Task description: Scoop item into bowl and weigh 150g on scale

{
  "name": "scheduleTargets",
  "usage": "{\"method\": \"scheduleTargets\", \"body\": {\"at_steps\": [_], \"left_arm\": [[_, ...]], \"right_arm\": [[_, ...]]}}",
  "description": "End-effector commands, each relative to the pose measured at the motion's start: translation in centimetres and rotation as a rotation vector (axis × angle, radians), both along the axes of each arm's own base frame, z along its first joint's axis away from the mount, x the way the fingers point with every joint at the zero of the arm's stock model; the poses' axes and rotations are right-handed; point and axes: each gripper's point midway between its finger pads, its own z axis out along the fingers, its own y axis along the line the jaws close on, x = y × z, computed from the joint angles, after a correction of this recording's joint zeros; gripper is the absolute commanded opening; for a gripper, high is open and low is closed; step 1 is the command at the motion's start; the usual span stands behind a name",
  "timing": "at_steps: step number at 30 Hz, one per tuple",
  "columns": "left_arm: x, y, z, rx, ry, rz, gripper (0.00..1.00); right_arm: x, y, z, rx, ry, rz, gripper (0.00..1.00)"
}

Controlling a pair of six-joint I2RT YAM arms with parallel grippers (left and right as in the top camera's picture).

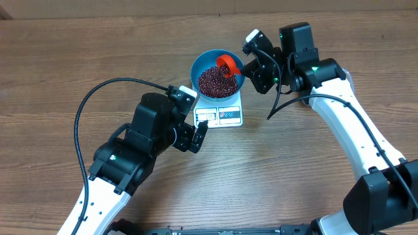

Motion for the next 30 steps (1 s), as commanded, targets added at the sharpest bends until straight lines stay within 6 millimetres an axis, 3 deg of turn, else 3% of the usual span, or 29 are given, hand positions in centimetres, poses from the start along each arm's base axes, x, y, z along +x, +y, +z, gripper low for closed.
{"method": "scheduleTargets", "body": {"at_steps": [1,7,13,19,23,30], "left_arm": [[0.0,-0.1,-0.1,-0.011,0.010,0.003,1.00],[0.0,-0.1,-0.1,-0.011,0.010,0.003,0.99],[0.0,-0.1,-0.1,-0.011,0.010,0.003,0.99],[0.0,-0.1,-0.1,-0.011,0.010,0.003,0.99],[0.0,-0.1,-0.1,-0.011,0.010,0.003,0.99],[0.0,-0.1,-0.1,-0.011,0.010,0.003,1.00]], "right_arm": [[0.1,-0.1,2.2,-0.007,-0.073,0.025,0.03],[-0.9,-0.3,1.3,-0.060,-0.062,0.084,0.04],[0.0,-0.1,2.2,-0.074,-0.146,0.122,0.03],[-0.6,0.0,1.7,-0.091,-0.131,0.145,0.04],[0.3,0.5,2.7,-0.083,-0.203,0.166,0.04],[-0.5,0.8,2.2,-0.099,-0.192,0.207,0.04]]}}
